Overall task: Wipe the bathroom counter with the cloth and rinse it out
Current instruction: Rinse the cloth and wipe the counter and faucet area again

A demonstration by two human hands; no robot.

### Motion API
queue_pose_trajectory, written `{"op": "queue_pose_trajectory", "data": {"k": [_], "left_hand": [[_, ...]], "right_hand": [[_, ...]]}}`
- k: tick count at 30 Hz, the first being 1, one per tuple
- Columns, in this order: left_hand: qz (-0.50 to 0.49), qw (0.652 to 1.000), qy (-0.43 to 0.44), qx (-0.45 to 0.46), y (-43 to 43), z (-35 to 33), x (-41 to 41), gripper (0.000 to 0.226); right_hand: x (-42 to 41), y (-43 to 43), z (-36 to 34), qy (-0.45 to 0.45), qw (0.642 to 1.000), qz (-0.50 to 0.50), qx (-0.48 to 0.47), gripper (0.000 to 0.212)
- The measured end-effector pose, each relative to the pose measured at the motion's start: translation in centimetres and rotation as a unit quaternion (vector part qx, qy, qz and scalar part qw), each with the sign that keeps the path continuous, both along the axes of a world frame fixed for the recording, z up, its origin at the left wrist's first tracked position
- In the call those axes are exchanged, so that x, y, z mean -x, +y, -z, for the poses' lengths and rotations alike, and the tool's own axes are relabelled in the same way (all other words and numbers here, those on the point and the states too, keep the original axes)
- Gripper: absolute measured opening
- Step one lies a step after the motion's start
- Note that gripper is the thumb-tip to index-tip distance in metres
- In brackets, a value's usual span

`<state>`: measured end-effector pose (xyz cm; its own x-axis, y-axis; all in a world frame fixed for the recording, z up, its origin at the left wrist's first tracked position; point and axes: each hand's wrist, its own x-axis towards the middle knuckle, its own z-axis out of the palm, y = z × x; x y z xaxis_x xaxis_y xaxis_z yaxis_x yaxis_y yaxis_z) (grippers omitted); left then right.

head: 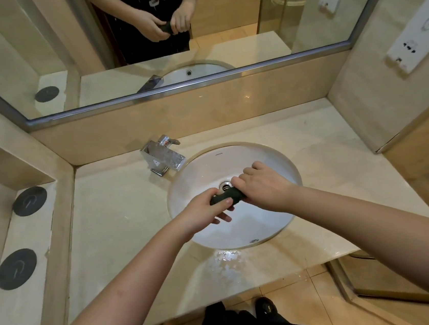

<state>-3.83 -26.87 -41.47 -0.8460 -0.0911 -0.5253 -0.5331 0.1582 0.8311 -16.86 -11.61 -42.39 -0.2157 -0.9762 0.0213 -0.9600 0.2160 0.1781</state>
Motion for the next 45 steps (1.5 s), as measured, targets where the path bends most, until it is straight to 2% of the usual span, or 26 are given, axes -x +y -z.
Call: {"op": "queue_pose_trajectory", "data": {"k": [3, 5, 8, 10, 13, 16, 20, 23, 27, 30, 31, 34, 35, 37, 41, 43, 45], "left_hand": [[-0.082, 0.995, 0.05, 0.001, -0.5, 0.6, 0.0, 0.018], [-0.125, 0.99, 0.069, -0.001, -0.8, 0.9, -0.1, 0.023], [-0.134, 0.988, 0.074, 0.028, -0.5, 1.5, -0.2, 0.024], [-0.123, 0.986, 0.077, 0.087, 0.4, 2.5, -0.2, 0.022], [-0.088, 0.978, 0.081, 0.174, 2.1, 4.2, 0.0, 0.022], [-0.02, 0.965, 0.091, 0.244, 4.6, 5.9, 0.1, 0.014], [0.024, 0.962, 0.057, 0.268, 8.0, 8.7, -1.0, 0.02], [0.026, 0.959, 0.011, 0.281, 10.3, 10.7, -2.6, 0.02], [0.056, 0.947, -0.002, 0.317, 12.3, 12.4, -4.9, 0.029], [0.059, 0.939, 0.005, 0.339, 13.4, 13.6, -6.6, 0.03], [0.052, 0.939, 0.008, 0.339, 13.7, 13.8, -7.0, 0.029], [0.039, 0.94, 0.008, 0.338, 14.4, 14.2, -8.0, 0.031], [0.04, 0.94, 0.01, 0.34, 14.5, 14.4, -8.2, 0.034], [0.061, 0.935, 0.015, 0.349, 14.5, 14.6, -8.5, 0.042], [0.118, 0.915, 0.016, 0.387, 14.2, 14.8, -8.7, 0.047], [0.127, 0.909, 0.028, 0.395, 14.2, 14.9, -8.5, 0.047], [0.132, 0.906, 0.033, 0.401, 14.4, 15.0, -8.5, 0.045]], "right_hand": [[-0.4, 0.5, -0.3, -0.158, 0.986, 0.053, -0.018, 0.036], [-0.7, 1.2, -0.3, -0.262, 0.96, 0.099, -0.009, 0.034], [-1.1, 2.7, 0.6, -0.36, 0.923, 0.131, 0.023, 0.03], [-1.5, 4.0, 1.6, -0.413, 0.894, 0.152, 0.085, 0.027], [-1.5, 6.7, 3.1, -0.438, 0.865, 0.198, 0.142, 0.024], [-0.9, 10.5, 4.5, -0.457, 0.83, 0.295, 0.125, 0.018], [1.3, 16.8, 7.1, -0.282, 0.863, 0.414, 0.064, 0.022], [3.2, 20.8, 9.2, -0.236, 0.848, 0.464, 0.098, 0.023], [2.6, 23.2, 13.3, -0.284, 0.829, 0.476, 0.077, 0.026], [-0.3, 23.3, 15.8, -0.343, 0.798, 0.48, 0.121, 0.054], [-1.2, 23.0, 16.4, -0.339, 0.802, 0.474, 0.133, 0.061], [-4.8, 21.1, 17.2, -0.275, 0.877, 0.384, 0.087, 0.064], [-6.1, 20.1, 17.5, -0.269, 0.892, 0.356, 0.074, 0.062], [-8.8, 17.7, 18.1, -0.282, 0.91, 0.297, 0.067, 0.059], [-9.9, 16.2, 18.3, -0.263, 0.954, 0.141, 0.017, 0.074], [-6.9, 18.7, 17.8, -0.225, 0.958, 0.175, 0.019, 0.072], [-3.4, 22.8, 17.4, -0.197, 0.94, 0.277, 0.019, 0.073]]}}
